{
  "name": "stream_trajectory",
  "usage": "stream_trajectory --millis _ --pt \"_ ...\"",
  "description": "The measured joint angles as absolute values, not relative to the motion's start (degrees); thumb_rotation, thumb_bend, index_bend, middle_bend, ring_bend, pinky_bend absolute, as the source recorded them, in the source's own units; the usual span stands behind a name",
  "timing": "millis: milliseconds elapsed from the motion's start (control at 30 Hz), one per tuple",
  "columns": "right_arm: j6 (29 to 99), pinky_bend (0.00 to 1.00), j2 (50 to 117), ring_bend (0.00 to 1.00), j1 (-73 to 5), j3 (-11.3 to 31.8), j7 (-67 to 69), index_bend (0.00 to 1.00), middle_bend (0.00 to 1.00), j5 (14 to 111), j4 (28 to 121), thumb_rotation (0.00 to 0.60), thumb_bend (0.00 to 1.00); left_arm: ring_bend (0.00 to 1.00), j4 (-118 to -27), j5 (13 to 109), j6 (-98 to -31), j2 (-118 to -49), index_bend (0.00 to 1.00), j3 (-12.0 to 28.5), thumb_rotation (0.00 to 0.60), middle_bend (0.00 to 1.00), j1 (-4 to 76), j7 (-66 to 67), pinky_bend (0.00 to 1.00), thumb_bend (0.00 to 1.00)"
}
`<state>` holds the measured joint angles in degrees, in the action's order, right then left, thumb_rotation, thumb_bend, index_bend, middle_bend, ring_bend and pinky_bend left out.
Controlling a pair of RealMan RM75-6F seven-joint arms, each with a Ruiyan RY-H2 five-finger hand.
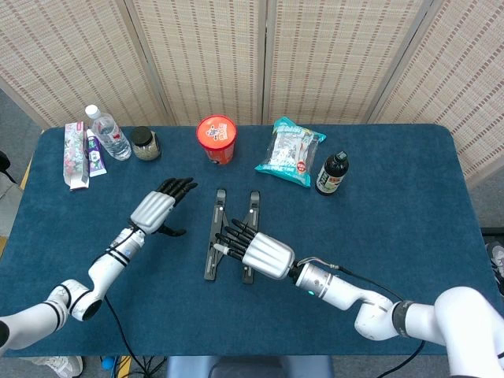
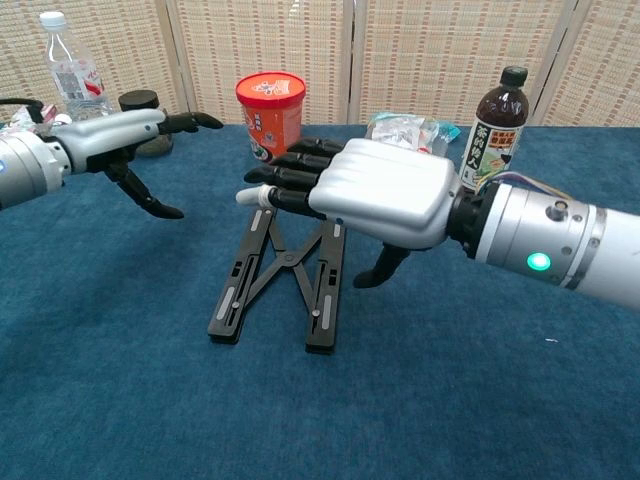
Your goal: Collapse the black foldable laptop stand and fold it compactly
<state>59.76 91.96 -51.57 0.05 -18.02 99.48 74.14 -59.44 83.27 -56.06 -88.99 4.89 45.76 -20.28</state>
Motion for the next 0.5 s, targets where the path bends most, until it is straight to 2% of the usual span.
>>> stream_trajectory --millis 133,200,333,500 --pt "49.75 0.00 84.65 0.00 -56.06 1.42 -16.09 0.00 0.00 97.01 80.12 0.600 0.00 0.00 -63.17 81.25 -56.83 -85.50 0.00 5.28 0.600 0.00 43.65 -17.90 0.01 0.12" --pt "46.25 0.00 83.02 0.00 -58.40 1.80 -14.98 0.00 0.00 96.60 81.14 0.600 0.00 0.00 -64.42 80.26 -57.19 -84.27 0.00 5.59 0.600 0.00 42.60 -17.35 0.01 0.12" --pt "41.27 0.00 82.33 0.00 -63.23 2.04 -12.35 0.00 0.00 97.39 80.97 0.600 0.00 0.00 -65.54 79.29 -57.59 -83.11 0.00 6.05 0.600 0.00 41.43 -17.08 0.01 0.12" --pt "38.42 0.00 84.09 0.00 -66.40 1.14 -9.14 0.00 0.00 99.31 78.36 0.600 0.00 0.00 -65.57 78.71 -57.79 -82.89 0.00 6.51 0.600 0.00 40.62 -17.75 0.01 0.12"
